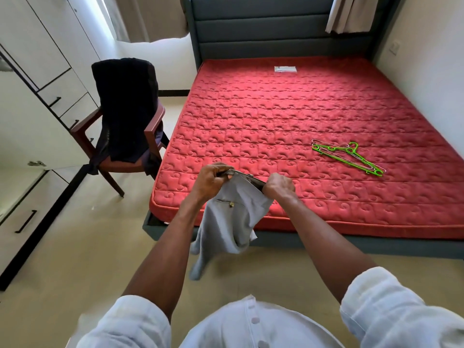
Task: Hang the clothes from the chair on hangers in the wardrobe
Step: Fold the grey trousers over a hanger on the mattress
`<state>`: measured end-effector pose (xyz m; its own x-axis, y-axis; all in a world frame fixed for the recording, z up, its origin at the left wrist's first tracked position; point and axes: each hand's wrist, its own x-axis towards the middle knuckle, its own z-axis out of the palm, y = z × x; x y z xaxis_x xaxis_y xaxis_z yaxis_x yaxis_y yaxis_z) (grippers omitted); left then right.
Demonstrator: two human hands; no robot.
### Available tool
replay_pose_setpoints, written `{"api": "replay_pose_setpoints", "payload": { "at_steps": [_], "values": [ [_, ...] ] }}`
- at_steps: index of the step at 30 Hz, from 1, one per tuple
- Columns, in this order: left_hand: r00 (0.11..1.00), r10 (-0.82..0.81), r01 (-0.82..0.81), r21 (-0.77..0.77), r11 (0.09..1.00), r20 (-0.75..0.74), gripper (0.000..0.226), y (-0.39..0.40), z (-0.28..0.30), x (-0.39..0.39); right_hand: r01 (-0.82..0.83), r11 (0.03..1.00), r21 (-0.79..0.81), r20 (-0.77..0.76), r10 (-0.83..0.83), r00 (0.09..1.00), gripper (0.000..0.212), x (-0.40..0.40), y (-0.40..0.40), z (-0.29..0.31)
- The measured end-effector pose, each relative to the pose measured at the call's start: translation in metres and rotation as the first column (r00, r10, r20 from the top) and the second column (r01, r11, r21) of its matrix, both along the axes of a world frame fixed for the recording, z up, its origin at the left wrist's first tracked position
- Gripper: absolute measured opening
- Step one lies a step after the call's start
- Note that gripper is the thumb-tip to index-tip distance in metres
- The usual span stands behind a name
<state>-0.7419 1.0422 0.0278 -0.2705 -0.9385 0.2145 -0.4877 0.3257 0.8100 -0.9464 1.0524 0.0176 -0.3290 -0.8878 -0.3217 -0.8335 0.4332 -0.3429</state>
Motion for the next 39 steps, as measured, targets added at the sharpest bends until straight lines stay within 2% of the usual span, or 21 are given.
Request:
{"api": "replay_pose_setpoints", "payload": {
  "at_steps": [3,6,9,11,13,15,18,19,22,25,27,29,32,34,36,39],
  "values": [
    [0.999,0.053,-0.053,-0.007,0.999,0.007,0.022,0.002,-0.003,0.004,-0.026,0.999,0.044,0.000,0.026,1.000,0.015,0.007,0.007,-0.002],
    [0.996,0.083,-0.083,-0.013,0.996,0.038,0.025,0.004,-0.004,0.015,-0.037,0.999,0.034,0.083,0.034,0.996,0.002,0.007,0.007,-0.005],
    [0.988,0.119,-0.116,-0.035,0.993,0.098,0.027,0.008,-0.009,0.033,0.013,0.999,-0.050,0.263,0.001,0.965,0.009,0.002,-0.003,-0.003],
    [0.981,0.160,-0.157,-0.036,0.987,0.108,0.027,0.013,-0.014,0.043,0.049,0.993,-0.105,0.423,0.000,0.906,0.012,-0.001,-0.007,-0.003],
    [0.975,0.205,-0.202,-0.042,0.979,0.091,0.027,0.019,-0.018,0.048,0.086,0.980,-0.179,0.518,0.020,0.855,0.014,-0.004,-0.010,0.000],
    [0.962,0.271,-0.268,-0.055,0.962,0.043,0.027,0.026,-0.019,0.048,0.081,0.951,-0.298,0.475,0.074,0.877,0.012,-0.007,-0.013,0.004],
    [0.939,0.343,-0.343,-0.066,0.937,-0.012,0.024,0.029,-0.020,0.042,-0.085,0.886,-0.456,0.250,0.219,0.943,0.007,-0.007,-0.010,0.013],
    [0.934,0.356,-0.357,-0.058,0.932,-0.029,0.023,0.027,-0.019,0.039,-0.128,0.847,-0.515,0.219,0.275,0.936,0.004,-0.008,-0.008,0.016],
    [0.922,0.378,-0.381,-0.037,0.924,-0.081,0.021,0.018,-0.011,0.030,-0.232,0.721,-0.653,0.152,0.425,0.892,0.017,-0.015,-0.009,0.020],
    [0.921,0.368,-0.376,-0.042,0.926,-0.125,0.021,0.008,0.005,0.025,-0.329,0.661,-0.674,0.112,0.532,0.839,0.021,-0.029,-0.016,0.023],
    [0.920,0.364,-0.374,-0.047,0.926,-0.148,0.021,0.000,0.013,0.025,-0.352,0.681,-0.642,0.135,0.552,0.822,0.019,-0.036,-0.016,0.029],
    [0.917,0.371,-0.382,-0.055,0.923,-0.150,0.020,-0.008,0.020,0.025,-0.432,0.686,-0.585,0.149,0.615,0.775,0.007,-0.041,-0.014,0.030],
    [0.923,0.353,-0.367,-0.073,0.927,-0.152,0.020,-0.015,0.034,0.026,-0.503,0.641,-0.580,0.029,0.633,0.773,0.022,-0.042,-0.018,0.026],
    [0.941,0.308,-0.319,-0.063,0.946,-0.144,0.023,-0.019,0.041,0.028,-0.393,0.669,-0.631,0.045,0.537,0.842,0.015,-0.039,-0.021,0.031],
    [0.952,0.266,-0.274,-0.034,0.961,-0.149,0.025,-0.023,0.047,0.034,-0.218,0.704,-0.676,0.171,0.437,0.883,0.018,-0.035,-0.025,0.043],
    [0.946,0.242,-0.250,-0.012,0.968,-0.215,0.024,-0.033,0.060,0.044,0.083,0.715,-0.694,0.448,0.340,0.827,0.033,-0.033,-0.041,0.071]
  ]
}}
